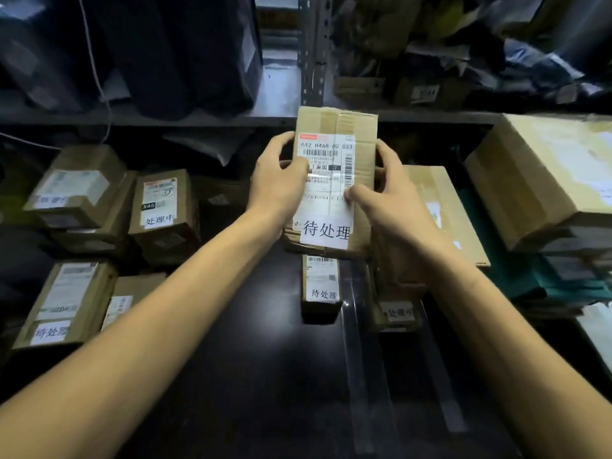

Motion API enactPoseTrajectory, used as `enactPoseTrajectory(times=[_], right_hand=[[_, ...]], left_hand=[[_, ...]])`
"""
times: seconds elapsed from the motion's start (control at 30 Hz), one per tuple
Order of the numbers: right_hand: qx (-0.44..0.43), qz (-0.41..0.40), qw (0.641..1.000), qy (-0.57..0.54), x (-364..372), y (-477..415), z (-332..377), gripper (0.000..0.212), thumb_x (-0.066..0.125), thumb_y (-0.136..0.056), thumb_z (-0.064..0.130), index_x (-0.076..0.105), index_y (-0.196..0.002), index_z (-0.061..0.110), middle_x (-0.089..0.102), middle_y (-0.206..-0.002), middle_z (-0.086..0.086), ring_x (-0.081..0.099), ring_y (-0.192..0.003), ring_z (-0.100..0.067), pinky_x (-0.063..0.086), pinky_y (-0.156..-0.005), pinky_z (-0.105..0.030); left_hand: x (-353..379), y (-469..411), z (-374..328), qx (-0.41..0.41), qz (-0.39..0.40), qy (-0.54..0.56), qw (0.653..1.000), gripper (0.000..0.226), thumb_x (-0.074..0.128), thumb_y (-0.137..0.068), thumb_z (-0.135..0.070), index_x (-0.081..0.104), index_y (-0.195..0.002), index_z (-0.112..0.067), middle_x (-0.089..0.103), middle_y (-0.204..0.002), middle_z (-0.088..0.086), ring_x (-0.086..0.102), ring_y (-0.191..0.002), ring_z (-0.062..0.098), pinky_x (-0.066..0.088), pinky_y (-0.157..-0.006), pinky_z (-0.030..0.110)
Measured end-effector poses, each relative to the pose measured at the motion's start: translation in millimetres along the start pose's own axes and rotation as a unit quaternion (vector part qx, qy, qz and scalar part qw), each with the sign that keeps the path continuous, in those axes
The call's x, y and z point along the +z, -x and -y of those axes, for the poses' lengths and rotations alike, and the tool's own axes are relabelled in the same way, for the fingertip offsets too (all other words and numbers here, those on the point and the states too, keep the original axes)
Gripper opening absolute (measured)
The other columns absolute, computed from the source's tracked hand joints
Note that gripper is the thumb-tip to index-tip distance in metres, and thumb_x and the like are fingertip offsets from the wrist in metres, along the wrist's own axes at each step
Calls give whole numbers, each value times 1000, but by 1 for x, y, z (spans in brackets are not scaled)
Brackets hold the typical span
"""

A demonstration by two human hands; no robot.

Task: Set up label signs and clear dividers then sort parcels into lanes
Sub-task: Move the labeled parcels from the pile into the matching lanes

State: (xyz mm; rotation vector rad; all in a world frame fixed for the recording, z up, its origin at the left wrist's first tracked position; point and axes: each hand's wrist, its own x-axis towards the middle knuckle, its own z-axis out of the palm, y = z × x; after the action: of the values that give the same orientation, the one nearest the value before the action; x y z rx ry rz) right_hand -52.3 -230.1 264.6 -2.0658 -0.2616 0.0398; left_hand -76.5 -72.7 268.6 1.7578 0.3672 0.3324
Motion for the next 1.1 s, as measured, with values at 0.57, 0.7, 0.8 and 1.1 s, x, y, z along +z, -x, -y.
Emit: enactPoseTrajectory(times=[0.57,0.7,0.8,1.1], right_hand=[[146,231,910,312,130,-13,-153,100,61,-81,53,-3,-156,34,-24,-160,-15,13,-140,-46,24,-112,-59],[140,226,905,331,140,-10,-161,92,51,-89,44,-11,-156,30,-31,-157,-20,3,-142,-50,19,-112,-67],[138,229,898,350,141,-12,-160,93,50,-89,43,-13,-156,29,-30,-157,-21,-6,-144,-52,11,-112,-71],[154,269,880,360,135,-6,-146,91,50,-90,44,-10,-157,30,-28,-158,-17,-2,-143,-53,17,-111,-71]], left_hand=[[65,-25,188,-219,166,-214,937,60,49,-92,-17,38,-149,-29,51,-143,8,44,-134,26,35,-113,38],[61,-17,194,-205,193,-256,925,66,44,-94,-24,20,-154,-39,44,-145,9,36,-137,29,29,-115,37],[55,-15,191,-185,204,-300,913,67,44,-93,-26,19,-154,-37,42,-144,6,35,-133,30,29,-110,35],[32,14,185,-218,238,-194,926,62,48,-92,-31,25,-145,-53,50,-145,-11,50,-130,16,39,-106,27]])
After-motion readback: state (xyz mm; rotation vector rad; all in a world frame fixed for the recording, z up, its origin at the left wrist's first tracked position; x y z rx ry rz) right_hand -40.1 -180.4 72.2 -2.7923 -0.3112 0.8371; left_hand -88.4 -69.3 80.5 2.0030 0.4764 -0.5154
